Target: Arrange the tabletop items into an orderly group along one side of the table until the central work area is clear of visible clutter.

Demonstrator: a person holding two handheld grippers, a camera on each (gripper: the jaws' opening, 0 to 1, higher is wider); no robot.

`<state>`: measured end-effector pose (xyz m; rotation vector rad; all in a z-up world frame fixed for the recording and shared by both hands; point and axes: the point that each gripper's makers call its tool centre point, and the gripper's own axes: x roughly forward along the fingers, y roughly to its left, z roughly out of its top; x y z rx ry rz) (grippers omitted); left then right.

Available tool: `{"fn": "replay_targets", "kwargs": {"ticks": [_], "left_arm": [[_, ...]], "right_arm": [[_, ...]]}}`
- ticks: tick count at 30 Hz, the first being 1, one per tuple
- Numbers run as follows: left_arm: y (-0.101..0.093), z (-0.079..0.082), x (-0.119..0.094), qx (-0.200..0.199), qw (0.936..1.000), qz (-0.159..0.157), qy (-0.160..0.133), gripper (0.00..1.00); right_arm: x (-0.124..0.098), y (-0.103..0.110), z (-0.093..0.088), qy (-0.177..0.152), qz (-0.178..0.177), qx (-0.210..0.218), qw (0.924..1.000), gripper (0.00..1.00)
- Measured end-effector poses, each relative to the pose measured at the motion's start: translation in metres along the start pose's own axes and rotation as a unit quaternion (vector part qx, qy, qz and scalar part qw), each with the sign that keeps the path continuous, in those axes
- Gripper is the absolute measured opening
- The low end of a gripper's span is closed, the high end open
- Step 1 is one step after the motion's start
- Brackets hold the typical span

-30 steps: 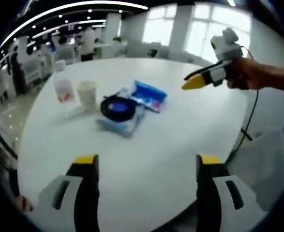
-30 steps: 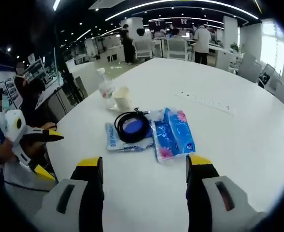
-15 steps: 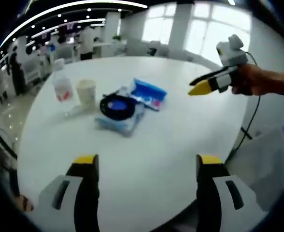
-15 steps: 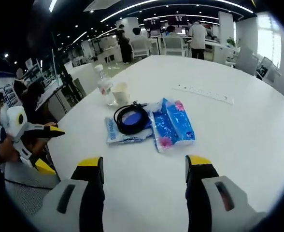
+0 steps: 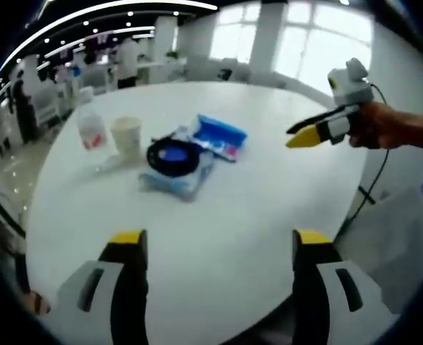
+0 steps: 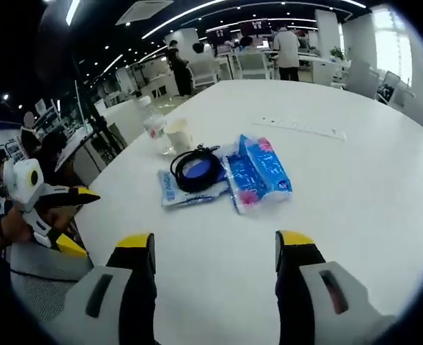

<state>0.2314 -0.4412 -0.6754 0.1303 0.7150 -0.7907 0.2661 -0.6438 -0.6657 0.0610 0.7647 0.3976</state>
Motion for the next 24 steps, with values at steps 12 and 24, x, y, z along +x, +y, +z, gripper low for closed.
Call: {"fn": "replay_targets", "kwargs": {"ticks": [12,24], "left_arm": [[0.001,0.002,-0.002,0.003,1.0000,0.003,-0.002,0.80],[-0.003,-0.002,-0.001,0.010,0.9999,-0.004,0.007,0.80]], "right_arm": [[-0.005,0.004,-0.013,0.000,-0.002,0.013,0.9999,0.67],[-0.007,0.002,-0.021,0.005,-0.005,0.018,0.9998,0.66]]}}
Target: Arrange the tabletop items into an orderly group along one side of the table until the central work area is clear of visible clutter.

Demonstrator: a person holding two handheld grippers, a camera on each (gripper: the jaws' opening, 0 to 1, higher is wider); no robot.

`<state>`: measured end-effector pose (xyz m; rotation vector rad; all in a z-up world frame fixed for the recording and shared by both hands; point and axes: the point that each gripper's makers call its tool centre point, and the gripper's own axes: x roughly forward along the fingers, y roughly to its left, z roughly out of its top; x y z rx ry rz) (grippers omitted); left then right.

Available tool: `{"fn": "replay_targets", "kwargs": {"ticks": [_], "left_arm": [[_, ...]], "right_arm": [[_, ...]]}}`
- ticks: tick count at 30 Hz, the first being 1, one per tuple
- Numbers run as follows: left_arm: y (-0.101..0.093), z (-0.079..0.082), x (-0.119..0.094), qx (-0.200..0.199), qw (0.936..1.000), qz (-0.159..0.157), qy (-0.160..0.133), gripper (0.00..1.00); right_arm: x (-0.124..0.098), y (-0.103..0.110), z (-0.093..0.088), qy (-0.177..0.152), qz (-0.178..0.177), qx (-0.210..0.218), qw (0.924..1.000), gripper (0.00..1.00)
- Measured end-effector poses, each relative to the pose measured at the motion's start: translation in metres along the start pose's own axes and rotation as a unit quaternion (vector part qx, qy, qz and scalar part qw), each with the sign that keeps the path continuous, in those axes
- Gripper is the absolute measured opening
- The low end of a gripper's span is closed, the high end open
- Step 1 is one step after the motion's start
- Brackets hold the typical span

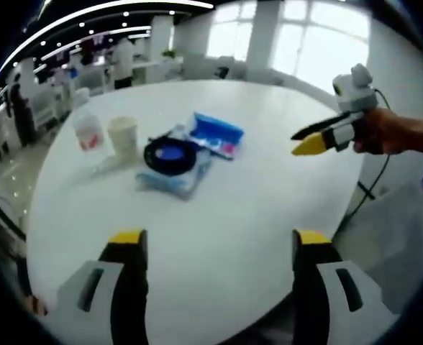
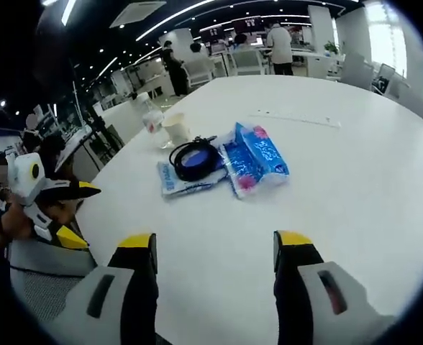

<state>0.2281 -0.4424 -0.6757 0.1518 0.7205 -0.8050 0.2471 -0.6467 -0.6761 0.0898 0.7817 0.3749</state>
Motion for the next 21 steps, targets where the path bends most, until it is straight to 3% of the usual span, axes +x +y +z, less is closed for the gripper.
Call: {"fn": "replay_targets", "kwargs": {"ticks": [10,21], "left_arm": [[0.002,0.000,0.001,-0.004,1.0000,0.000,0.000,0.79],[0.000,-0.003,0.003,-0.005,1.0000,-0.004,0.006,0.79]], "right_arm": [[0.009,-0.007,0.003,0.007,-0.008,0.013,0.9999,0.62],[0.039,-0.024,0.026,0.008,-0.028,0.041,0.9987,0.59]]}}
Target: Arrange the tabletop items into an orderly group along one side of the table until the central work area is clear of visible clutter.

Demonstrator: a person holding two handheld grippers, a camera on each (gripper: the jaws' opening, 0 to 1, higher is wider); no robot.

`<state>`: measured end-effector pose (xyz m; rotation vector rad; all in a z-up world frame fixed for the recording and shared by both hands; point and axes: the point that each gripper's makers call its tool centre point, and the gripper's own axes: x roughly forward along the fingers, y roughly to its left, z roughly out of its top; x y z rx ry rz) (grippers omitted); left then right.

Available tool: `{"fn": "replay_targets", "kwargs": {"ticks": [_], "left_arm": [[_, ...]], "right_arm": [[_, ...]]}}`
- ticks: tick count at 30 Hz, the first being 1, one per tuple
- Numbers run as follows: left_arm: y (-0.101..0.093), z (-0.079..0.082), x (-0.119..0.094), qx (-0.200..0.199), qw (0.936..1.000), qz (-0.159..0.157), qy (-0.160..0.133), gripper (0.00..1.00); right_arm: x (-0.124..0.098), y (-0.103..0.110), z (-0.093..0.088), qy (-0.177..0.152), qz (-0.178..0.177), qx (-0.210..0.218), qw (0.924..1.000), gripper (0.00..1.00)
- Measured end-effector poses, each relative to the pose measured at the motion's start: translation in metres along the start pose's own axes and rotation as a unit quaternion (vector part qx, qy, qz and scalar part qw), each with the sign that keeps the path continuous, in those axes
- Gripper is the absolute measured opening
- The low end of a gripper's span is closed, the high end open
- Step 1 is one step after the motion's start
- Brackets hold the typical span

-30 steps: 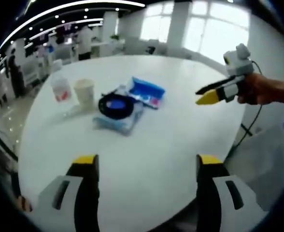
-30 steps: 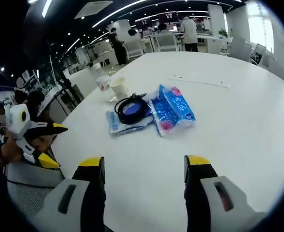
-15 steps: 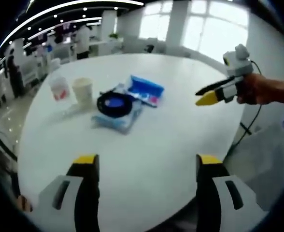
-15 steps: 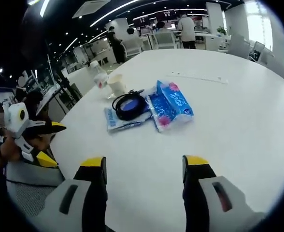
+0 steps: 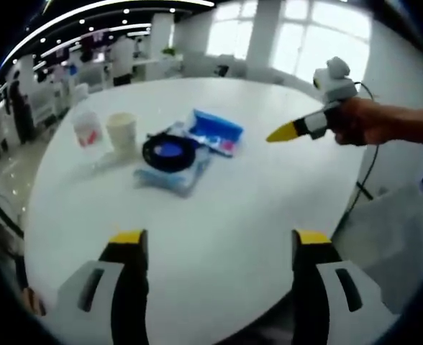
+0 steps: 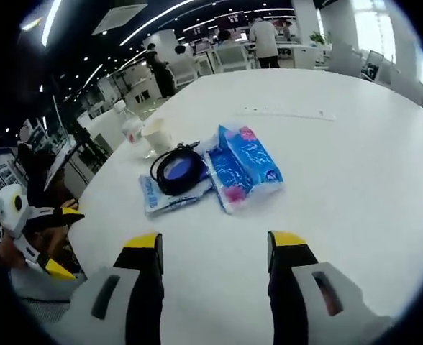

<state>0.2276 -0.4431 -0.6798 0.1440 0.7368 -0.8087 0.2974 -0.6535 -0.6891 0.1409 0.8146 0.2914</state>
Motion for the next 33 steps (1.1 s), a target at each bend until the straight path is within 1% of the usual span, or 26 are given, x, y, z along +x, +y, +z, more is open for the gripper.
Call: {"fn": "replay_targets", "kwargs": {"ticks": [3,5,7,10,12,14,16,17,19,22,24,28,31,33], "left_arm": [[0.001,0.000,0.000,0.000,1.0000,0.002,0.001,0.79],[0.001,0.000,0.000,-0.001,1.0000,0.003,0.001,0.79],[0.002,0.000,0.000,-0.005,1.0000,0.003,-0.001,0.79],[0.003,0.000,0.000,-0.008,1.0000,0.005,-0.001,0.79],[0.004,-0.001,-0.001,-0.009,0.9999,0.006,-0.001,0.79],[0.004,-0.001,0.000,-0.009,0.9999,0.007,0.000,0.79],[0.004,-0.002,0.000,-0.008,0.9999,0.008,0.001,0.79],[0.004,-0.002,0.000,-0.008,0.9999,0.009,0.002,0.79],[0.005,-0.003,0.001,-0.006,0.9999,0.010,0.004,0.79],[0.006,-0.004,0.001,-0.004,0.9999,0.013,0.007,0.79],[0.006,-0.004,0.002,-0.002,0.9999,0.014,0.007,0.79],[0.006,-0.005,0.004,0.000,0.9999,0.014,0.009,0.79],[0.012,-0.004,0.004,-0.008,0.9997,0.021,0.008,0.79],[0.012,-0.003,0.003,-0.012,0.9997,0.022,0.004,0.79]], "right_arm": [[0.011,-0.003,0.006,0.006,-0.009,0.007,0.9999,0.59],[0.022,-0.011,0.008,0.014,-0.023,0.004,0.9996,0.59],[0.032,-0.018,0.007,0.026,-0.033,0.015,0.9990,0.59],[0.046,-0.025,0.011,0.029,-0.042,0.037,0.9980,0.59],[0.055,-0.027,0.013,0.031,-0.045,0.044,0.9975,0.59],[0.064,-0.032,0.012,0.039,-0.049,0.065,0.9959,0.56],[0.067,-0.034,0.013,0.038,-0.059,0.085,0.9940,0.55],[0.071,-0.037,0.015,0.035,-0.062,0.089,0.9935,0.54],[0.077,-0.038,0.014,0.039,-0.064,0.092,0.9929,0.53],[0.083,-0.040,0.014,0.042,-0.074,0.096,0.9916,0.53],[0.085,-0.040,0.014,0.043,-0.081,0.098,0.9910,0.51],[0.093,-0.038,0.009,0.058,-0.079,0.096,0.9906,0.50],[0.094,-0.039,0.012,0.052,-0.082,0.102,0.9900,0.47],[0.096,-0.041,0.014,0.050,-0.085,0.102,0.9900,0.44]]}}
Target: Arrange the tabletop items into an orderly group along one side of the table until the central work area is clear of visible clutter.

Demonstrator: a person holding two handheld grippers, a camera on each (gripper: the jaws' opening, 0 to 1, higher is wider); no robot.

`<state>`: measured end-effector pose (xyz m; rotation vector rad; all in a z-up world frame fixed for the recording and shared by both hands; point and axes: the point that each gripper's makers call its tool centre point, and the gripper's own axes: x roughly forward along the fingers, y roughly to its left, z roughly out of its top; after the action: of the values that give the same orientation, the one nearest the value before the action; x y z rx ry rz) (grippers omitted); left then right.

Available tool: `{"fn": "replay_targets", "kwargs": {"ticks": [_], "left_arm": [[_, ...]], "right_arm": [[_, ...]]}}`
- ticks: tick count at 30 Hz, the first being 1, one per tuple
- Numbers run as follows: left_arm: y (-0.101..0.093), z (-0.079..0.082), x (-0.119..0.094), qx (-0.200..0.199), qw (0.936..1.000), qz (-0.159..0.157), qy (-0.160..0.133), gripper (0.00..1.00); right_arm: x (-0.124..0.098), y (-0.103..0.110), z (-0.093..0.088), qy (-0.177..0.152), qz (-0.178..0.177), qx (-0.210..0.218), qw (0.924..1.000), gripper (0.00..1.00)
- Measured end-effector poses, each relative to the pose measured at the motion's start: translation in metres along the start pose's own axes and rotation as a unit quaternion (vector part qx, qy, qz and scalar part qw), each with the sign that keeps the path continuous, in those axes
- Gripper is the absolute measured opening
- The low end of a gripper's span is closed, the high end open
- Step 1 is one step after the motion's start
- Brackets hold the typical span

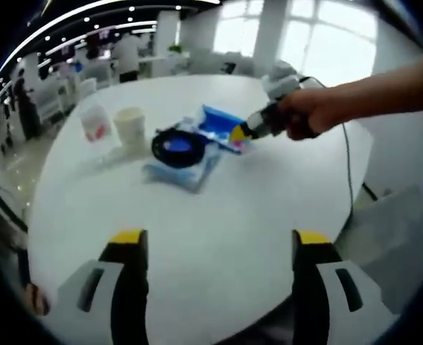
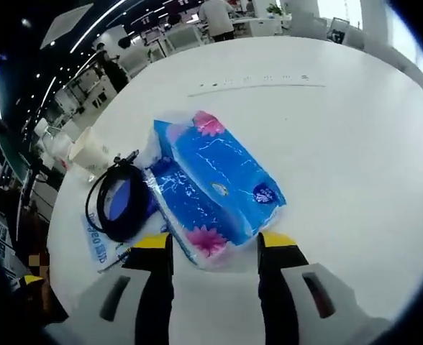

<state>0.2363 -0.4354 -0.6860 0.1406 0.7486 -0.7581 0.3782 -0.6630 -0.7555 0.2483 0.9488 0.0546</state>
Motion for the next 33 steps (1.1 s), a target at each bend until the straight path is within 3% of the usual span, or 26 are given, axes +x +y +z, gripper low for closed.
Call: {"fn": "replay_targets", "kwargs": {"ticks": [9,12,25,33], "left_arm": [[0.000,-0.002,0.003,0.004,1.0000,-0.001,0.004,0.79],[0.000,-0.003,0.003,0.003,1.0000,-0.001,0.005,0.79],[-0.005,-0.007,0.002,0.010,0.9998,-0.007,0.016,0.78],[0.003,-0.005,0.002,-0.004,0.9999,0.002,0.010,0.77]], "right_arm": [[0.008,-0.009,0.000,0.017,-0.015,-0.020,0.9995,0.27],[0.010,-0.013,-0.001,0.020,-0.019,-0.031,0.9991,0.16],[-0.003,-0.010,0.004,-0.001,-0.002,-0.031,0.9995,0.02],[-0.019,-0.008,0.011,-0.023,0.008,-0.047,0.9986,0.01]]}}
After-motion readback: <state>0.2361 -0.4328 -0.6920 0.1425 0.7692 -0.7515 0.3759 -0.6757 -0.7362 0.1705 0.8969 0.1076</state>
